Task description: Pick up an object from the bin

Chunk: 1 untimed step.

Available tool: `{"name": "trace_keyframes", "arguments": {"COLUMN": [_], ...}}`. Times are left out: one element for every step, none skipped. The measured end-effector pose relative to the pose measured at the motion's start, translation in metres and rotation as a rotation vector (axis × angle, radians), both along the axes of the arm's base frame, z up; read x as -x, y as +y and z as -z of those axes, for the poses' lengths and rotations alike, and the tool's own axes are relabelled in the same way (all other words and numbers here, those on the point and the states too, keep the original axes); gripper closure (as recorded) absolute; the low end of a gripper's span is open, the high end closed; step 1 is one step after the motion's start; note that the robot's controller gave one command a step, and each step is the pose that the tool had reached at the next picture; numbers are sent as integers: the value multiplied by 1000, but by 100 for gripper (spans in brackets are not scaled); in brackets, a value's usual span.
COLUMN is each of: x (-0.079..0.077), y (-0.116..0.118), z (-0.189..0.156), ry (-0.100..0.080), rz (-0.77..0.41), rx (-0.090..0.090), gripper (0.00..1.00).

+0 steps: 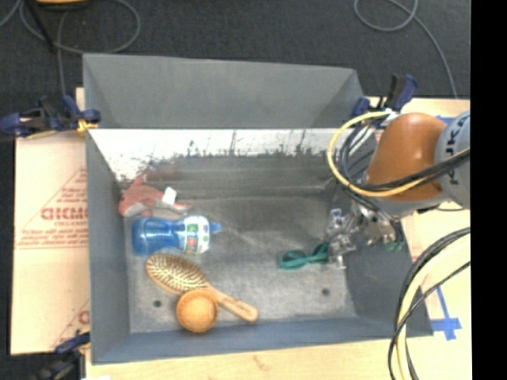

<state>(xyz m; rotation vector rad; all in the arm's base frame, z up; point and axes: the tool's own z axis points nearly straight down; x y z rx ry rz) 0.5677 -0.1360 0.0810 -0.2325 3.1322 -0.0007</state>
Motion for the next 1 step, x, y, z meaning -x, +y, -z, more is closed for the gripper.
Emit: {"name": "trace_keyframes", "arguments": {"x": [-1], "y": [-2], "z": [-17], "ry": [-4], "rz": [2], "rx": [2], "gripper": [100]}}
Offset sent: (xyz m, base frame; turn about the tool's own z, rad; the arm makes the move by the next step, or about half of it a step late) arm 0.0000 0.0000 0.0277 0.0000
